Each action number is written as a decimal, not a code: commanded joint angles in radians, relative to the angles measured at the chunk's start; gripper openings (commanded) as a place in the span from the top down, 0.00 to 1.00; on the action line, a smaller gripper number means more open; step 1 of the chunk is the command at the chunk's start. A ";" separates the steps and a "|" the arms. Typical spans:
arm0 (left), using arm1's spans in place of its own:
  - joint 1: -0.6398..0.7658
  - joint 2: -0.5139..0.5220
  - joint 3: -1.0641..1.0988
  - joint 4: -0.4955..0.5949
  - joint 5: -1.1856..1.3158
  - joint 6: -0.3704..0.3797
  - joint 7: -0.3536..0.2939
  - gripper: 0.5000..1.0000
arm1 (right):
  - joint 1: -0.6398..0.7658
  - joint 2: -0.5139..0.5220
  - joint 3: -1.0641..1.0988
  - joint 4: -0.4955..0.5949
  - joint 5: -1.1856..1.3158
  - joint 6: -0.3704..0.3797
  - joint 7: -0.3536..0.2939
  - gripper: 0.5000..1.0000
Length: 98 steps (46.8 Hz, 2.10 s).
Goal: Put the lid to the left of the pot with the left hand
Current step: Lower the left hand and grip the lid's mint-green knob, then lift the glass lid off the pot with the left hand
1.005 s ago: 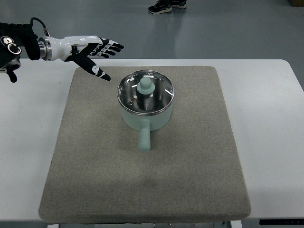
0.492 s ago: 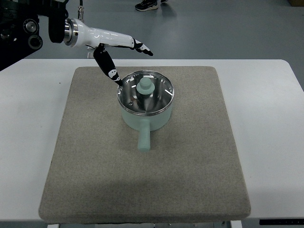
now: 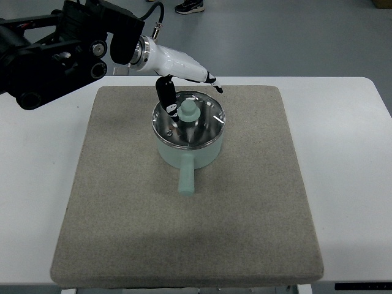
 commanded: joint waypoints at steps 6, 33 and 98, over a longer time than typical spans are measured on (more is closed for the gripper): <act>0.000 -0.003 0.000 0.001 0.018 -0.001 0.000 0.18 | 0.001 0.000 0.000 0.000 0.000 0.001 0.000 0.15; 0.009 -0.003 0.004 -0.005 0.043 -0.003 -0.001 0.59 | 0.001 0.000 0.000 0.000 0.000 0.001 0.000 0.15; -0.003 0.008 -0.012 -0.014 0.058 0.026 -0.001 1.00 | 0.001 0.000 0.000 0.000 0.000 0.000 0.000 0.15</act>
